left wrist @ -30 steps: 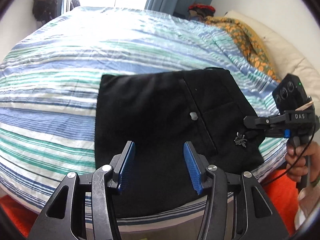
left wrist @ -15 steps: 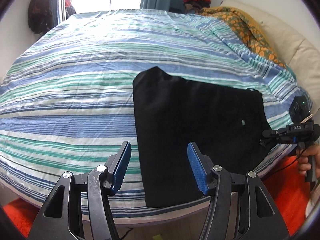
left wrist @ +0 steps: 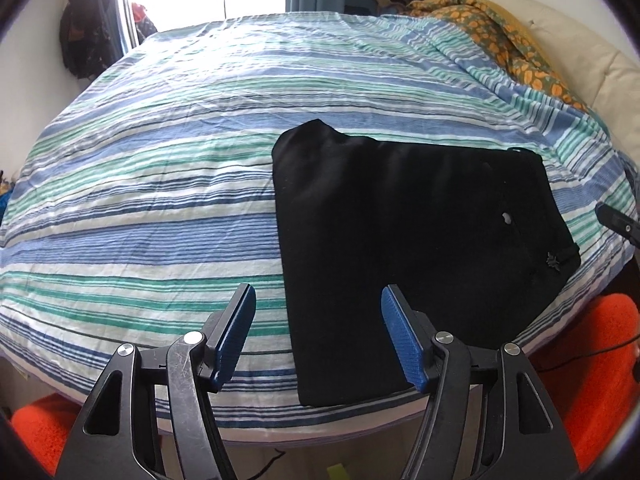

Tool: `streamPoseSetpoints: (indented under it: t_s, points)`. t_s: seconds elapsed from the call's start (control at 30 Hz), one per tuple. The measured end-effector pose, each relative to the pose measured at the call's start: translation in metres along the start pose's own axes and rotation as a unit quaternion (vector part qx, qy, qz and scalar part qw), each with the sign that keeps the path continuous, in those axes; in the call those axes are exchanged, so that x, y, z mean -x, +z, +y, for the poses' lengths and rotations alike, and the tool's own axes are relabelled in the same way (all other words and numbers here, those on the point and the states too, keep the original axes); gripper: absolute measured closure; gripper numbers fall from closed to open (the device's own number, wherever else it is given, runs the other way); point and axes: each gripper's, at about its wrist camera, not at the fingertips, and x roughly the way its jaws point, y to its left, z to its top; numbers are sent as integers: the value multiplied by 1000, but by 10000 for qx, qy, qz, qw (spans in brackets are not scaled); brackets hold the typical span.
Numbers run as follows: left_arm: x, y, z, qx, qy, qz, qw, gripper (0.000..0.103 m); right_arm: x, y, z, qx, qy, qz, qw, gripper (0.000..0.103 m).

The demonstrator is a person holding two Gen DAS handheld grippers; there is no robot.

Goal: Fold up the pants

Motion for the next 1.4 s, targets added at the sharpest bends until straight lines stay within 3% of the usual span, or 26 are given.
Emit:
streamPoseSetpoints:
  t_s: [0.07, 0.1, 0.23, 0.3, 0.57, 1.4]
  points:
    - [-4, -1, -11, -190, 110, 73, 9997, 35, -6, 0, 30, 339, 78, -200, 9992, 52]
    - [-9, -3, -18, -292, 230, 171, 9992, 35, -17, -3, 42, 445, 69, -134, 9989, 45]
    - [-42, -15, -35, -698, 483, 708, 9939, 35, -87, -41, 42, 505, -325, 936, 9938, 41]
    - [-41, -17, -37, -703, 558, 638, 9939, 34, -86, -48, 40, 655, -354, 719, 9946, 41]
    - [-45, -17, -26, -494, 406, 695, 9955, 31, -87, -49, 36, 579, -295, 694, 9955, 41]
    - [-47, -18, -34, -585, 524, 659, 9947, 30, -87, -50, 38, 619, -318, 625, 9956, 40]
